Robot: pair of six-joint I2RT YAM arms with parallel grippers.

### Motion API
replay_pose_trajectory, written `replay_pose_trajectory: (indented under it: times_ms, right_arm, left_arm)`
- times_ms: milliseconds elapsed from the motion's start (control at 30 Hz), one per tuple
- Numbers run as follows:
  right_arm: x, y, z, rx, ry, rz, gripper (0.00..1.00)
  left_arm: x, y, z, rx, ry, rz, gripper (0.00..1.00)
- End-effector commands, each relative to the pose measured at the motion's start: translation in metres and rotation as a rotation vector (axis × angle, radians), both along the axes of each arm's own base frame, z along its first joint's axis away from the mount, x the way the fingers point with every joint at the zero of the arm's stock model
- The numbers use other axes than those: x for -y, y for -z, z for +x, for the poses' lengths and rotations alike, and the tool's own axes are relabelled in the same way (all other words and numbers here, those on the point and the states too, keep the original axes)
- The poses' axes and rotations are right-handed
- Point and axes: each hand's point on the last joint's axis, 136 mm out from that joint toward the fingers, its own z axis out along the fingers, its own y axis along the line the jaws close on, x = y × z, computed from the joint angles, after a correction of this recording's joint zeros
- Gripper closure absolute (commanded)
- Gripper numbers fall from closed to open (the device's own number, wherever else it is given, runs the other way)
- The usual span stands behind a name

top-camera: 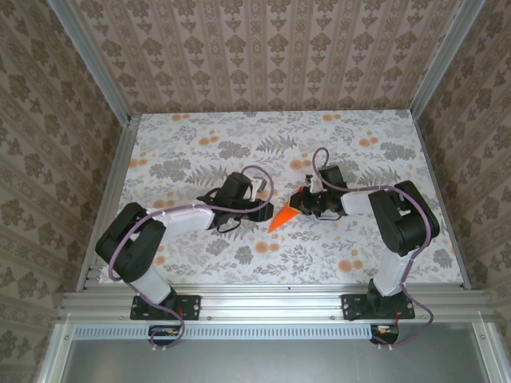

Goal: Fold a paper plane with a square sheet of paper (pick it up from the middle)
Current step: Fold the wing for the fifth time at the center of the table.

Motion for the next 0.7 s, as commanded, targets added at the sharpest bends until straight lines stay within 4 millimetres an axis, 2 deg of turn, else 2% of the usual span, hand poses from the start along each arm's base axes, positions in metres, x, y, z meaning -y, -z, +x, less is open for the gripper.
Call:
replay_pose_trajectory:
  times_ms: [0,200,433,533,667]
  right_arm:
    - [0.001,0.006,-0.004,0.014,-0.027,0.004,0.87]
    - [0.003,0.004,-0.003,0.038,-0.012,0.03,0.87]
    - [0.006,0.0,0.0,0.044,0.016,0.058,0.86]
    - [0.006,0.0,0.001,0.039,0.025,0.065,0.86]
    - [0.008,0.001,0.002,0.033,0.036,0.066,0.86]
  left_arm:
    - [0.012,-0.001,-0.002,-0.097,-0.008,-0.087,0.63]
    - [0.027,0.01,-0.001,-0.164,0.013,-0.108,0.66]
    - [0.029,0.026,-0.013,-0.102,0.08,-0.005,0.6]
    - [0.032,0.034,-0.021,-0.076,0.121,0.032,0.59]
    - [0.03,0.045,-0.023,-0.061,0.112,0.06,0.61]
